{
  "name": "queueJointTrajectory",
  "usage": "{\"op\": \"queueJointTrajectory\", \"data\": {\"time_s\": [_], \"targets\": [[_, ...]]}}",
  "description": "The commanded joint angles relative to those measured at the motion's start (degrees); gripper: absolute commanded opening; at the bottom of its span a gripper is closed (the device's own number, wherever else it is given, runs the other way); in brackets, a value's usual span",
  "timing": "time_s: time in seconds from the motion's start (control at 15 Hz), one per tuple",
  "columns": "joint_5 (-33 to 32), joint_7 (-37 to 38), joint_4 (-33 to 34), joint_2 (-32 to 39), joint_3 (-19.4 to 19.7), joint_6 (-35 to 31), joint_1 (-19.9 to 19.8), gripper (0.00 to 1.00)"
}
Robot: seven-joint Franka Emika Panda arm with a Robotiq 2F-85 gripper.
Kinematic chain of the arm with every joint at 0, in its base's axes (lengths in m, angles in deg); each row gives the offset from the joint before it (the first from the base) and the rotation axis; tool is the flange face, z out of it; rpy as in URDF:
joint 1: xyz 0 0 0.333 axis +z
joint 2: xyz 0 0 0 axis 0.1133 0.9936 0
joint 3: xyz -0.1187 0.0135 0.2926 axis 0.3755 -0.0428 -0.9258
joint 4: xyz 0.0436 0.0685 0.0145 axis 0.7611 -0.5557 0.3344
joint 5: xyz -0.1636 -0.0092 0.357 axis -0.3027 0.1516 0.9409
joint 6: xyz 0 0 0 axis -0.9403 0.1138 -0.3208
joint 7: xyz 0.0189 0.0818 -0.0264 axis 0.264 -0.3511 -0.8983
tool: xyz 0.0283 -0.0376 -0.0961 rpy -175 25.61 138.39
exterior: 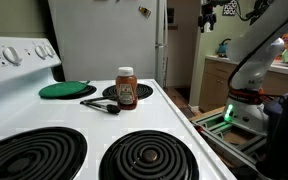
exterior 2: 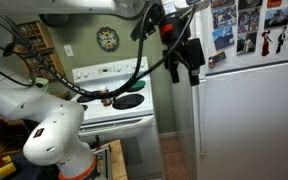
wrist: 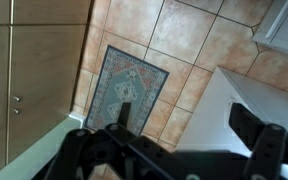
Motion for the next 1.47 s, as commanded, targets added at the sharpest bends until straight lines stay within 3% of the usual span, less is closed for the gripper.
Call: {"op": "queueJointTrajectory", "data": {"time_s": [0.0, 0.2, 0.27, 1.4], "targets": [[1.96, -6.75, -1.45, -3.25, 2.48, -5.92, 3.33, 1.00], [4.52, -11.83, -1.33, -3.25, 2.94, -9.66, 6.06, 1.00], [2.85, -8.46, 0.17, -2.09, 1.85, -7.20, 4.04, 1.00], [4.53, -11.43, 0.21, -2.38, 2.27, -10.02, 6.44, 1.00]]}}
